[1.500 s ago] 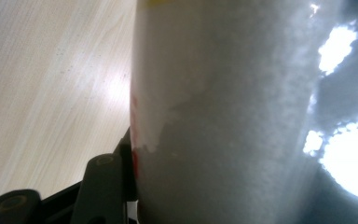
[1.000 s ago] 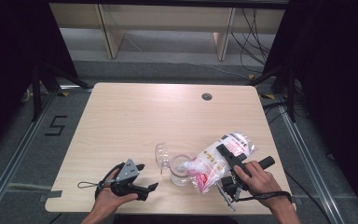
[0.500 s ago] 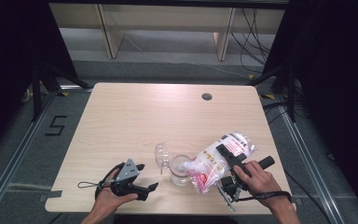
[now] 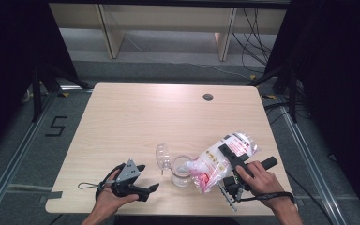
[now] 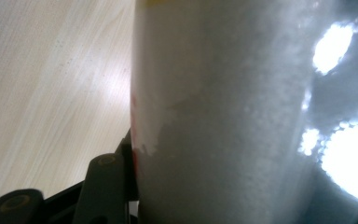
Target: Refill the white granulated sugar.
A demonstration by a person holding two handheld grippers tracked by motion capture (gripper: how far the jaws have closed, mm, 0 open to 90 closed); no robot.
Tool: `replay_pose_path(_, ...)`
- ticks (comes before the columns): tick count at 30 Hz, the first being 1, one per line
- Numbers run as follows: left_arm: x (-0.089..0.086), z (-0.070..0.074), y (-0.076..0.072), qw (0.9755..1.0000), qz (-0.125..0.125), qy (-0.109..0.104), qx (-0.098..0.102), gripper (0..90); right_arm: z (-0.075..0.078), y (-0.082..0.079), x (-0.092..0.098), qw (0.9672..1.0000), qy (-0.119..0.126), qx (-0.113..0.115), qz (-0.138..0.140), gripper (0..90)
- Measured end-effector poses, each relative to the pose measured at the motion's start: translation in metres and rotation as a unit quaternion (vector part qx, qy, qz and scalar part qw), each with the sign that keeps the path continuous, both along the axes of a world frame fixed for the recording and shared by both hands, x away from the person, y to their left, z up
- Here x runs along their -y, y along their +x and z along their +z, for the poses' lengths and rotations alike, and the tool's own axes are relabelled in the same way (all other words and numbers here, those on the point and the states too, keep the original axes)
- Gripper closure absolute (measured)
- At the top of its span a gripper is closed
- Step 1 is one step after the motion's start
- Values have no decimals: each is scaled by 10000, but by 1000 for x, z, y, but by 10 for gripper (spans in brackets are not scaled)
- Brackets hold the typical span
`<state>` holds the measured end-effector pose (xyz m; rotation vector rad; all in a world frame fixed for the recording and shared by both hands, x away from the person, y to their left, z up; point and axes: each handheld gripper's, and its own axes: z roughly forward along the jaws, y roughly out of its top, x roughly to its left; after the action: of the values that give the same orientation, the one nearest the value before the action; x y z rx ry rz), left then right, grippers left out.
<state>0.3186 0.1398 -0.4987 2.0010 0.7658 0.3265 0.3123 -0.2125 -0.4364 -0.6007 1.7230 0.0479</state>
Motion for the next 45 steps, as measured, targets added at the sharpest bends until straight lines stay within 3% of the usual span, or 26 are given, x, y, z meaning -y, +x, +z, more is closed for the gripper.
replay_pose_path(3,0,0,0,10000,-3,-12,8,154,-3,-1,3,9997,168,-64,-144,503)
replay_pose_path(7,1,-1,0,10000,-17,-54,24,154,-1,0,2,10000,47,16,-47,504)
replay_pose_path(15,1,-1,0,10000,-5,-10,8,154,-2,-1,3,9998,132,-25,-126,505)
replay_pose_path(35,1,-1,0,10000,-17,-21,7,154,0,-2,2,9999,74,8,-84,509)
replay_pose_path(40,0,0,0,10000,6,-1,9,154,1,-1,0,9999,-84,109,33,510)
replay_pose_path(45,1,0,0,10000,-4,-13,8,154,1,-3,0,9999,-39,29,-112,511)
